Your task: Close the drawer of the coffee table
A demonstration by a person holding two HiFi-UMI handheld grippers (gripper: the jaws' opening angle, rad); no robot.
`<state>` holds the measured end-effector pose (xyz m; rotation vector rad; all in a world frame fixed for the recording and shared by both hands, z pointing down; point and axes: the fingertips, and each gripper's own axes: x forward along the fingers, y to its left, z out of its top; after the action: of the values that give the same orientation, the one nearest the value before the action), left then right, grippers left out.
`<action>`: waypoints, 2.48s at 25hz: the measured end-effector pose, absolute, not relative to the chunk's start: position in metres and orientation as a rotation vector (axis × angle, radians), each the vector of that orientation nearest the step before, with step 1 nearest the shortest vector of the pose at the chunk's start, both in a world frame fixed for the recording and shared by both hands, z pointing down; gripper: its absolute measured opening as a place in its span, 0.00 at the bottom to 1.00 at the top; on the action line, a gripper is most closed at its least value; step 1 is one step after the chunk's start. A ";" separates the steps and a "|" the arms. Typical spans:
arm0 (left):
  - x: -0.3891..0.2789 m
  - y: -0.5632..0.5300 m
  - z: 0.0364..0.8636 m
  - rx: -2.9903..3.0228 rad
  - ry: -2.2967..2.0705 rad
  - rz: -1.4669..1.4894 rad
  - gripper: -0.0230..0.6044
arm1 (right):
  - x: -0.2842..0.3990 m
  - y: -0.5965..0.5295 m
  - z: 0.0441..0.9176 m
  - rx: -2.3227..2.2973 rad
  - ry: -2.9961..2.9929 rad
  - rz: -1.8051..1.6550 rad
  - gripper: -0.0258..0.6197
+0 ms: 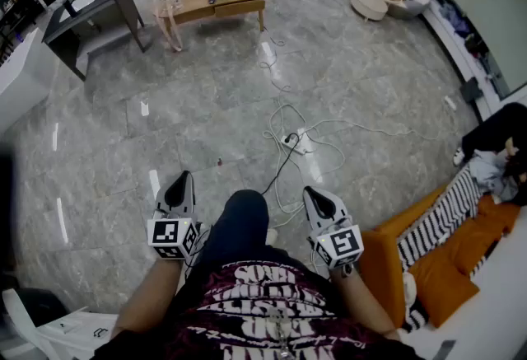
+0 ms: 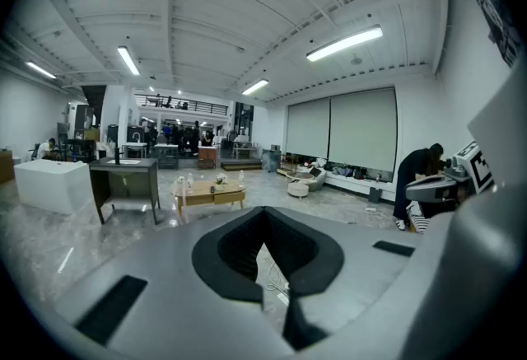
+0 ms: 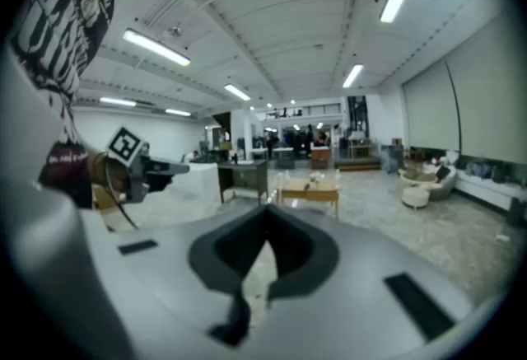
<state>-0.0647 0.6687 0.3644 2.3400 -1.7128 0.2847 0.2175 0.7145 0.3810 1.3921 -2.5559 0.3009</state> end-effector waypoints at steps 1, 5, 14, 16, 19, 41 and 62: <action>-0.069 0.669 0.362 2.329 -1.720 0.279 0.07 | 0.217 0.713 0.382 1.398 -2.555 0.306 0.09; -0.087 0.669 0.354 2.307 -1.772 0.280 0.07 | 0.209 0.707 0.382 1.388 -2.594 0.373 0.09; -0.113 0.648 0.343 2.266 -1.883 0.277 0.07 | 0.194 0.682 0.368 1.338 -2.664 0.378 0.09; -0.117 0.635 0.329 2.272 -1.906 0.262 0.07 | 0.192 0.671 0.360 1.344 -2.652 0.398 0.09; -0.131 0.621 0.305 2.293 -1.921 0.241 0.07 | 0.179 0.652 0.351 1.348 -2.636 0.448 0.09; -0.266 0.456 0.290 2.372 -1.850 0.080 0.07 | 0.010 0.473 0.295 1.351 -2.669 0.260 0.09; -0.308 0.454 0.332 2.245 -1.861 0.098 0.07 | -0.015 0.438 0.313 1.302 -2.644 0.335 0.09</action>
<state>-0.3075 0.4540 0.3323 2.2451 -1.8606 0.0975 -0.0146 0.4378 0.3130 1.3020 -2.6443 0.3351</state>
